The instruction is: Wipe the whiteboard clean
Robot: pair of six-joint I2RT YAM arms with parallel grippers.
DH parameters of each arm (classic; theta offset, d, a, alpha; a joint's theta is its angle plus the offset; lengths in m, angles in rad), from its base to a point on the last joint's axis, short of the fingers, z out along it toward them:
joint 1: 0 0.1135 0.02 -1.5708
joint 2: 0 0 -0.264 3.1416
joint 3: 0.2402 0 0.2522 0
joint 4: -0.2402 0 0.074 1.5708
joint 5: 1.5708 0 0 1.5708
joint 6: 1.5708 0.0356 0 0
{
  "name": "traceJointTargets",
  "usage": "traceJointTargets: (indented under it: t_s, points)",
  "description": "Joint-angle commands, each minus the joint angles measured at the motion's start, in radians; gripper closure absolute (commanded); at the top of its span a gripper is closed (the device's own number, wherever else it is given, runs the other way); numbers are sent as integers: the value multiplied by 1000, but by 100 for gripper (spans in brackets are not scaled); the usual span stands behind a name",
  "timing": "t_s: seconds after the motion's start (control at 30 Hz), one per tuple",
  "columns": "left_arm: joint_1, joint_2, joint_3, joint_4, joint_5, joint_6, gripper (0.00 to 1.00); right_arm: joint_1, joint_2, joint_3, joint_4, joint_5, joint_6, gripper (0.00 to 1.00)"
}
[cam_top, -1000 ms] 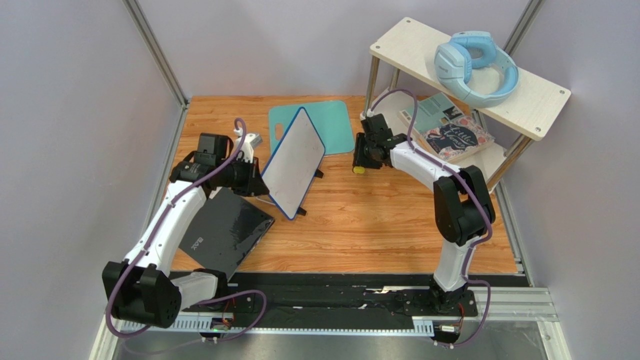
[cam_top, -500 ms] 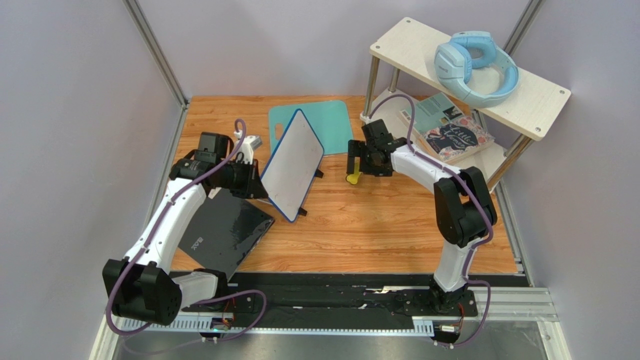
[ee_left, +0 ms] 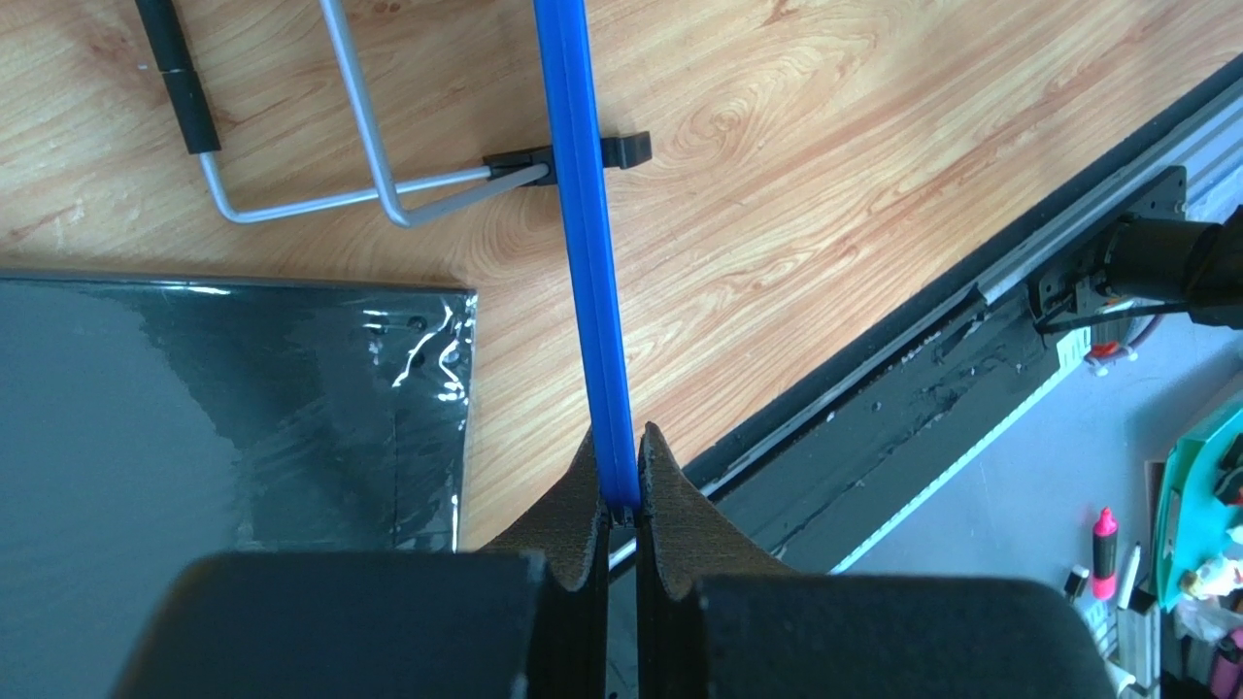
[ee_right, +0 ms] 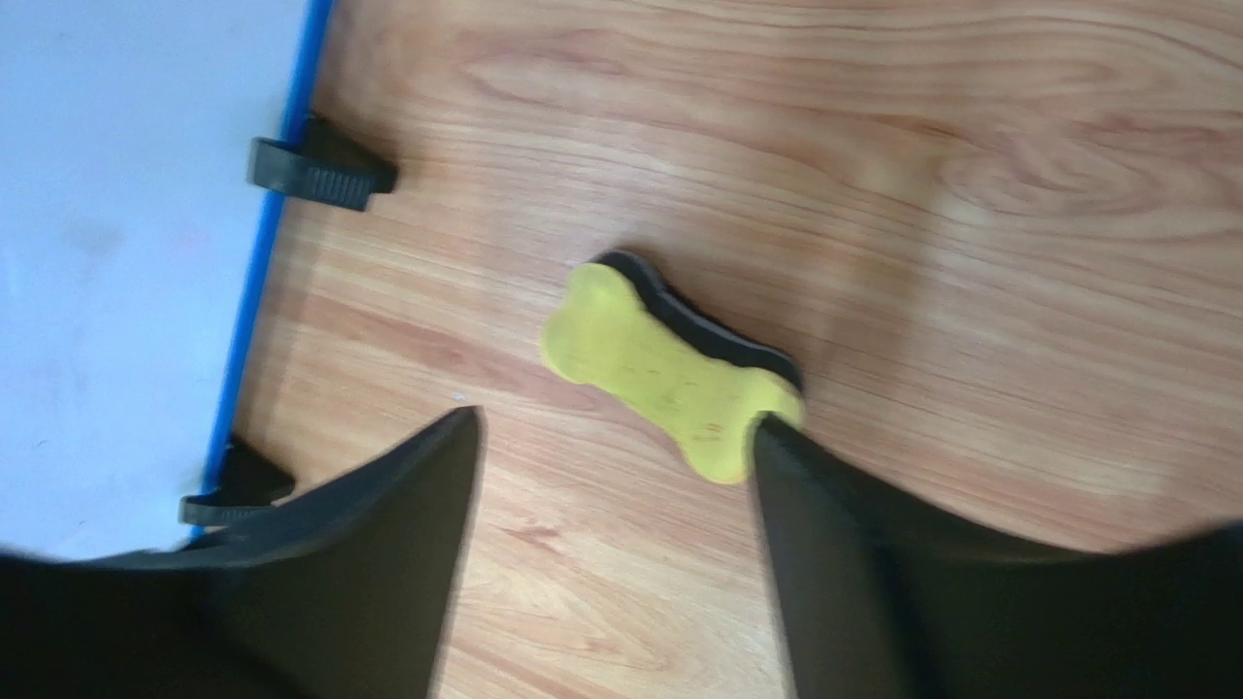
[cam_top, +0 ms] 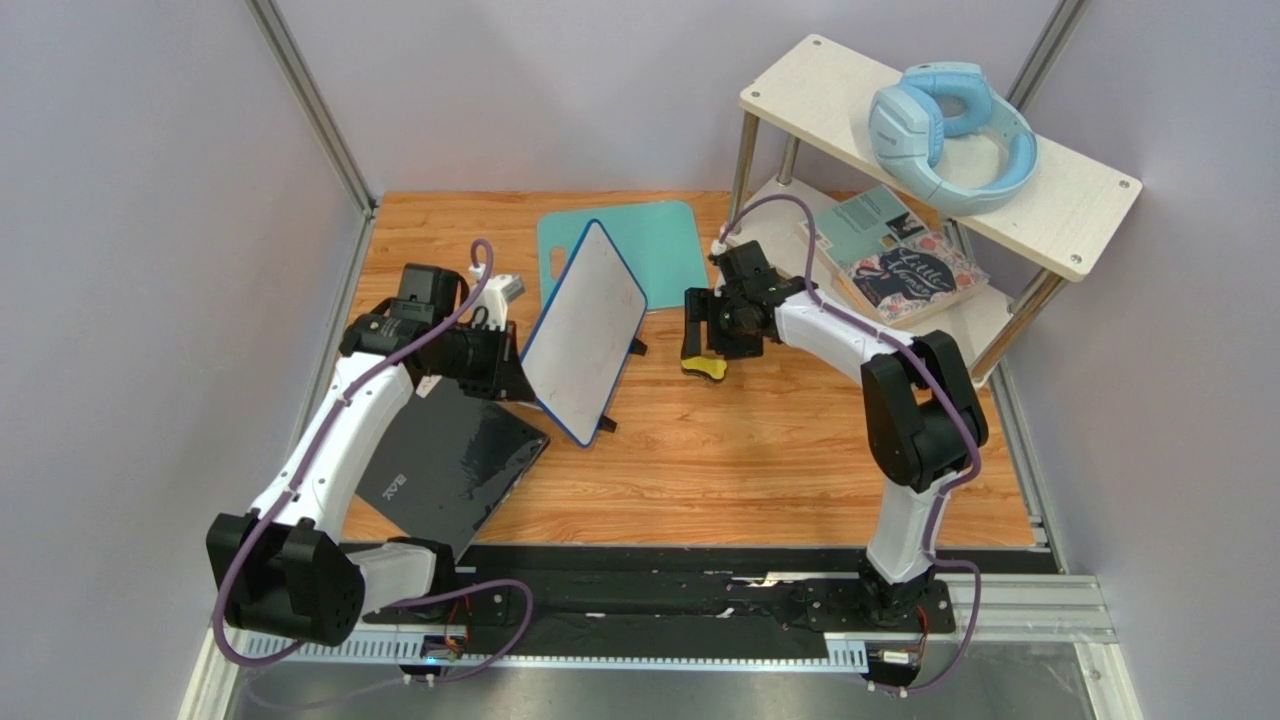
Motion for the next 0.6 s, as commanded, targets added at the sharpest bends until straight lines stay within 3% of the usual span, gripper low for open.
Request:
traceJointTargets:
  t_s: [0.0,0.03,0.07,0.37,0.57]
  points:
    - [-13,16,26,-93,17,-1,100,32,69,80,105,-79,-4,66]
    - [-13,17,29,-97,4,0,99,33,91,133,102,-73,0,79]
    - [-13,19,34,-107,-3,0,96,33,113,160,95,-67,3,82]
    - [-13,14,80,-157,-101,-17,79,36,306,377,90,-46,17,83]
    - [-11,28,77,-179,-116,-18,68,68,338,373,104,-93,17,83]
